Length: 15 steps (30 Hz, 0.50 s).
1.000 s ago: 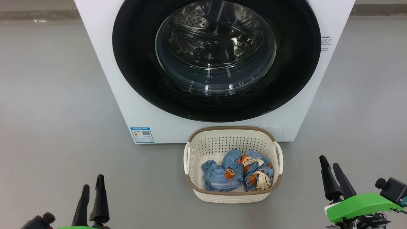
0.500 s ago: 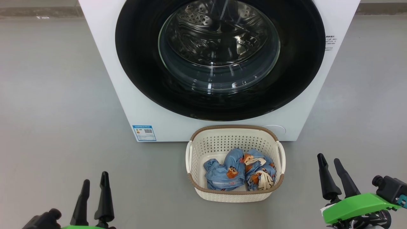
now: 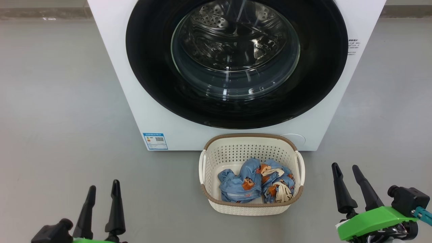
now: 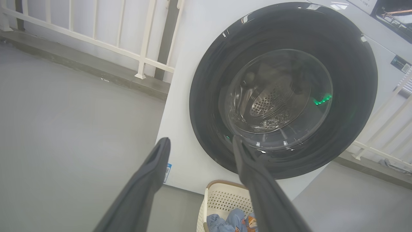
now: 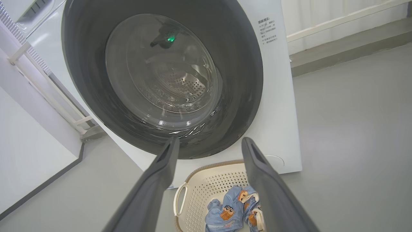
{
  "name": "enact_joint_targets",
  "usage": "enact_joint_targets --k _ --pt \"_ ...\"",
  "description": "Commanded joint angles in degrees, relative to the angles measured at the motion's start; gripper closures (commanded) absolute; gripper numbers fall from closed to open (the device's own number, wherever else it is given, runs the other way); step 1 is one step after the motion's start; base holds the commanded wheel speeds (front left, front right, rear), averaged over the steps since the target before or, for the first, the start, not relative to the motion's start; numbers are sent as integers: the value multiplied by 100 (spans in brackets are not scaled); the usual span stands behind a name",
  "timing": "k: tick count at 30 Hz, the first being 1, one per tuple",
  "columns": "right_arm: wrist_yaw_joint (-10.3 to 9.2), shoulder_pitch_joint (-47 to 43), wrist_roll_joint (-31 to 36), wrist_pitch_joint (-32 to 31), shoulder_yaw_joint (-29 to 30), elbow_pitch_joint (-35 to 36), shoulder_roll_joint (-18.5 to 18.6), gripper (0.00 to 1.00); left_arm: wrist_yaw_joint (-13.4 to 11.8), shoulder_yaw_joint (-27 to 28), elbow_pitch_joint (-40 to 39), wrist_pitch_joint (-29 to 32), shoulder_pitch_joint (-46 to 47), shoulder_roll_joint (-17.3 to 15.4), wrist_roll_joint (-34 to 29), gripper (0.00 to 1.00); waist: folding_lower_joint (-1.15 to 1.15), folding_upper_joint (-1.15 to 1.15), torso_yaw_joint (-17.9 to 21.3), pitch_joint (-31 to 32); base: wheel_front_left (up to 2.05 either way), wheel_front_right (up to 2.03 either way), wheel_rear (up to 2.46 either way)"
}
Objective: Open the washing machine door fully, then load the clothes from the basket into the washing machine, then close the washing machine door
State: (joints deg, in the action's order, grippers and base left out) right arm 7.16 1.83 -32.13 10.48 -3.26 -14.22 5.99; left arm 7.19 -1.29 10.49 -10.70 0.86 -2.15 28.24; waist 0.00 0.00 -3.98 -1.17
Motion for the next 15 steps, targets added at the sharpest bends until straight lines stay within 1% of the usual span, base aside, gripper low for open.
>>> enact_joint_targets --k 1,9,15 --pt "28 237 122 89 -100 173 115 0 21 129 -197 -72 64 -68 -144 0 0 0 -3 1 0 0 0" --pt "30 196 613 220 -37 193 111 0 24 101 -186 -201 69 -72 -675 0 0 0 -56 15 0 0 0" --pt "31 111 992 319 61 203 95 0 27 100 -72 -299 79 -75 -950 0 0 0 -96 33 0 0 0"
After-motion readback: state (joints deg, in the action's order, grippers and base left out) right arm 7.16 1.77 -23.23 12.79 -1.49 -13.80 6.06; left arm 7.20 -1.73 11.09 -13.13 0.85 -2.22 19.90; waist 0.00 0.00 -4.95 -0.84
